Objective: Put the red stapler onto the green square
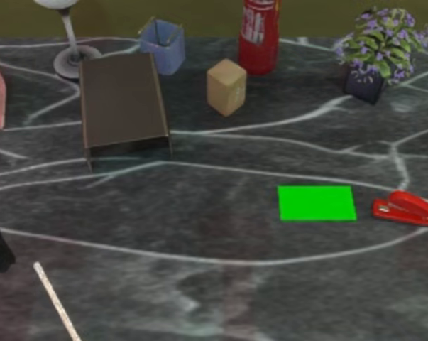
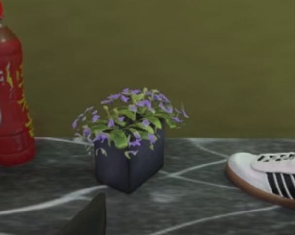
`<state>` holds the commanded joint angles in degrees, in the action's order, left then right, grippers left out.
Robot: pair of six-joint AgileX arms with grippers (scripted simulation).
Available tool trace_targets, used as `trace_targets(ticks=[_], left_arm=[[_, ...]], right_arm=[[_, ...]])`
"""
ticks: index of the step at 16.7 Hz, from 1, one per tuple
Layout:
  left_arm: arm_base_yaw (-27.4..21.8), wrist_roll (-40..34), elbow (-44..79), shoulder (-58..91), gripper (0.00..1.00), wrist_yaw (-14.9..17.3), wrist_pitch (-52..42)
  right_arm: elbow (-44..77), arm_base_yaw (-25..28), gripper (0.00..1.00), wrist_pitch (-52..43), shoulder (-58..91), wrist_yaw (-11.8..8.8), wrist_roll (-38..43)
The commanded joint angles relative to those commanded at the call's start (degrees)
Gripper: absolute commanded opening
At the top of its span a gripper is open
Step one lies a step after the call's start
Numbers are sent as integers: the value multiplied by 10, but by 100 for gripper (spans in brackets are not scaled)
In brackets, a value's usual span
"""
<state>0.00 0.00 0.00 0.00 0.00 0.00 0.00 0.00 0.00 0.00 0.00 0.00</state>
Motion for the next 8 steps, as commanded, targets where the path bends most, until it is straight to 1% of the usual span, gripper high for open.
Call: trace_targets(ticks=[4,8], left_arm=[[0,0,0,0,100,0,0],[0,0,0,0,100,0,0]], right_arm=[[17,3,100,-13,18,-1,-13],[118,17,100,-86,125,-2,-85]])
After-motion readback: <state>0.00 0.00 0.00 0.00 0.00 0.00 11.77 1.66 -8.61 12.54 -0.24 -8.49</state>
